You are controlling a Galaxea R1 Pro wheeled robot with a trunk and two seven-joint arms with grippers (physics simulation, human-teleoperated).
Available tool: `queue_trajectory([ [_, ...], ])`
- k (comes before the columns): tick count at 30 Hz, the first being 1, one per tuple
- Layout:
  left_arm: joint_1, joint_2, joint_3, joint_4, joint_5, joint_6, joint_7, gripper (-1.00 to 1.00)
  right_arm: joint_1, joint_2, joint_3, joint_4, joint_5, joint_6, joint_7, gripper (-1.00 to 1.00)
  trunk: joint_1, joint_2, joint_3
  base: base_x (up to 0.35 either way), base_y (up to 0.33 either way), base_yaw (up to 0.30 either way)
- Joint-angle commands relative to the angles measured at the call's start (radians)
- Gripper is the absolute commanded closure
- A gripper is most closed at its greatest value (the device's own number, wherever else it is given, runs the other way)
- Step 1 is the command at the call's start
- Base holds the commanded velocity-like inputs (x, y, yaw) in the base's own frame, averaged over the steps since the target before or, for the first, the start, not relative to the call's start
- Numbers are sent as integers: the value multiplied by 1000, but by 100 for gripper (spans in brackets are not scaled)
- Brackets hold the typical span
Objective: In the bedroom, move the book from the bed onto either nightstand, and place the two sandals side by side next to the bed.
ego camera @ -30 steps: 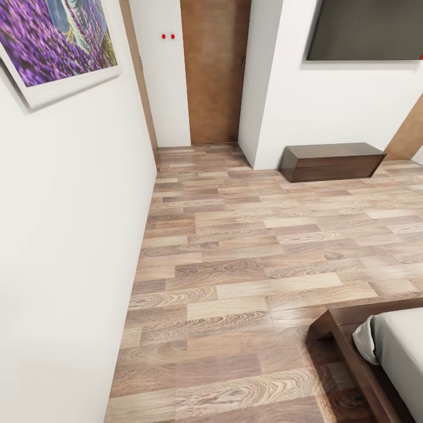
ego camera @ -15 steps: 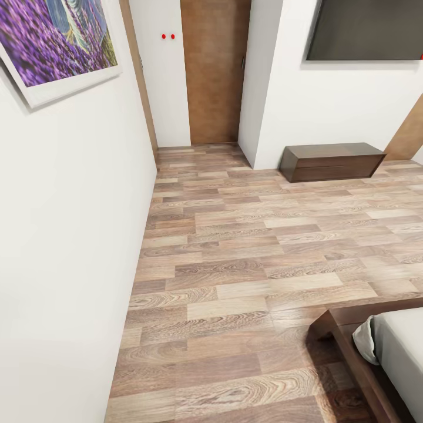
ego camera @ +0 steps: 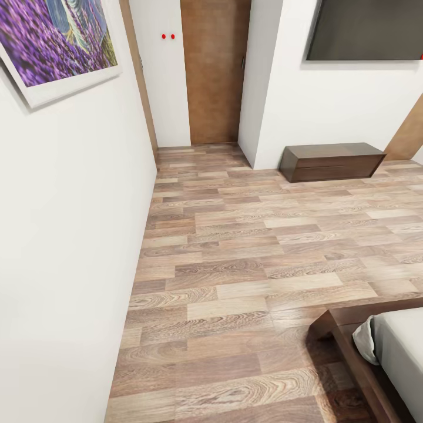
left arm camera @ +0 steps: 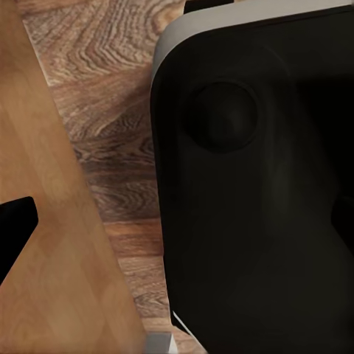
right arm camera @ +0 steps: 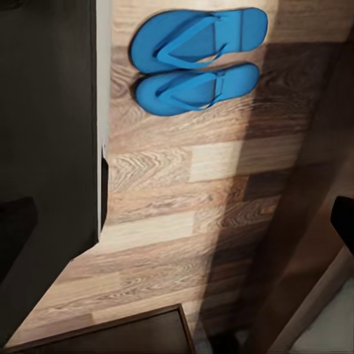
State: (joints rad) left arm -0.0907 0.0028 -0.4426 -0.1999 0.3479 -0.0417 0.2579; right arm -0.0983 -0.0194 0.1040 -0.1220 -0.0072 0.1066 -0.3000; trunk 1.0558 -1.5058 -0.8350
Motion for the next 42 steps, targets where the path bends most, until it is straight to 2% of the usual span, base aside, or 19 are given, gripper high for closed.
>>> queue_trajectory([
  [1,0,0,-9,0,10,-3,4,-100,0,-1,9,3,-1,10,-4,-100,0,0,-1,0,0,0],
  [32,1,-7,-8,2,11,6,3,-100,0,-3,9,69,-1,11,-4,-100,0,0,-1,0,0,0],
  [42,17,-7,-9,34,9,5,4,-100,1,-3,9,73,0,12,-4,-100,0,0,-1,0,0,0],
])
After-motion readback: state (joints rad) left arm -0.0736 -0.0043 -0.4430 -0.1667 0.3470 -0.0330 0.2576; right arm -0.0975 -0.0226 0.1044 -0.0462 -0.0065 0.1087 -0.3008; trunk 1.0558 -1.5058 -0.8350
